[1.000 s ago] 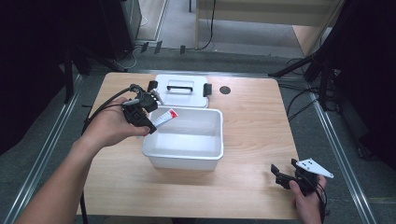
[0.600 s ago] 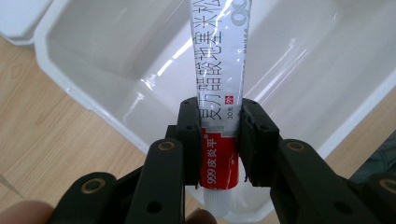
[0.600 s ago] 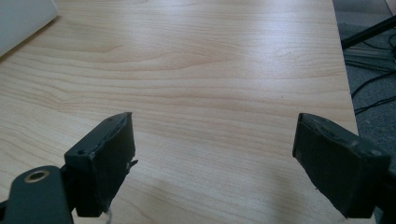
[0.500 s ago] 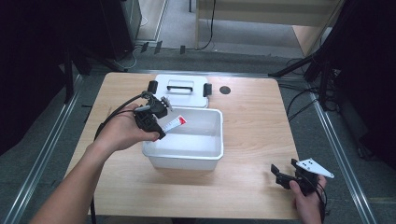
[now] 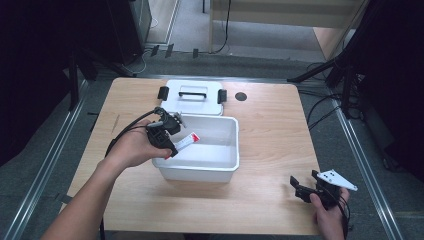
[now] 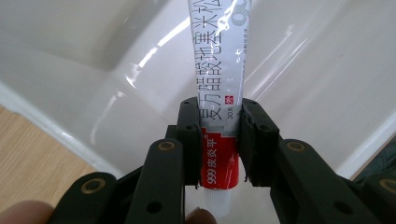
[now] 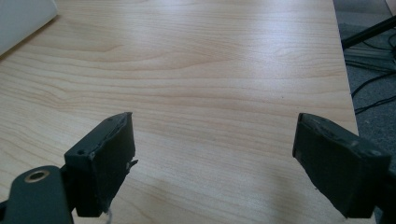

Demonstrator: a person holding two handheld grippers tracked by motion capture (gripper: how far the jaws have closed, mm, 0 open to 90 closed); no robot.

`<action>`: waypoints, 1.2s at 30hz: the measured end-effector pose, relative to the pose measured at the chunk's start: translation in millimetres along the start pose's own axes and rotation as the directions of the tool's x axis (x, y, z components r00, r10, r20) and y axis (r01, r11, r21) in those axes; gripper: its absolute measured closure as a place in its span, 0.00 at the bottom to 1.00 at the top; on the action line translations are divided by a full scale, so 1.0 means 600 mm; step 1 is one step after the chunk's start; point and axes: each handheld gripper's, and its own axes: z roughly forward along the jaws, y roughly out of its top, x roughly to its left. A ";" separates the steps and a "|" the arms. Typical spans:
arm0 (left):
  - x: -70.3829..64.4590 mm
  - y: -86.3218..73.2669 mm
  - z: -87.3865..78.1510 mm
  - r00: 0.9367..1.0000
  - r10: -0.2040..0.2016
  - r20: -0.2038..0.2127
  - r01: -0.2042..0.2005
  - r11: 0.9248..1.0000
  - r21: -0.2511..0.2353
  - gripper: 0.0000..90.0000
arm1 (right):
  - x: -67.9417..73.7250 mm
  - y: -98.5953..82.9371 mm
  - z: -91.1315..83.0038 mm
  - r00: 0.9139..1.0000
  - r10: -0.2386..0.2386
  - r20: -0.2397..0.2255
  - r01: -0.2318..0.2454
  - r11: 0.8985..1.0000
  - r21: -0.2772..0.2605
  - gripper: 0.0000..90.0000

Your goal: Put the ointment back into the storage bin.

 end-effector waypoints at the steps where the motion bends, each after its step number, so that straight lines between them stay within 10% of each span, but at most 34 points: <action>1: 0.000 0.000 0.003 1.000 0.005 0.000 -0.005 1.000 0.008 0.81 | 0.000 0.000 0.000 1.000 0.000 0.000 0.000 1.000 0.000 0.15; 36: -0.021 0.024 0.076 0.996 0.080 -0.042 -0.072 0.981 0.178 0.79 | 0.000 0.000 0.000 1.000 0.003 -0.003 -0.003 1.000 -0.001 0.15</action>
